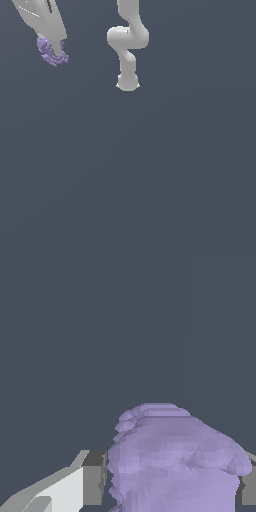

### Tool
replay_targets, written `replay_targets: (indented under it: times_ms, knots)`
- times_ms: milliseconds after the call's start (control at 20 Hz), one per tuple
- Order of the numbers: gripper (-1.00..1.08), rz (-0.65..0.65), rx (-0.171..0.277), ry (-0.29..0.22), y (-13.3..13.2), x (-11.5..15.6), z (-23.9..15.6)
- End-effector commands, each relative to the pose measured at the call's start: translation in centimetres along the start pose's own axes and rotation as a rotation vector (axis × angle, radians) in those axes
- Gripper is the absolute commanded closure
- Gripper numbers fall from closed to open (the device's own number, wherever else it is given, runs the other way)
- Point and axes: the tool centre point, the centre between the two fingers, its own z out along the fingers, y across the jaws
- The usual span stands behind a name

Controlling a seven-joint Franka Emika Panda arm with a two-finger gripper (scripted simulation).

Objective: Pick up the object and move it to a goal position.

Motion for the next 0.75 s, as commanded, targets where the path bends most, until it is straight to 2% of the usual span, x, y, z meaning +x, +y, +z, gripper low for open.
replay_targets:
  times_ms: [0,350,700]
  knots:
    - [1.08,-0.001,-0.001,-0.001,0.6,0.3,-1.6]
    - [1.08,-0.002,-0.001,-0.001,1.6,1.0,-4.2]
    - [1.08,-0.002,-0.001,-0.001,1.7,1.2,-4.8]
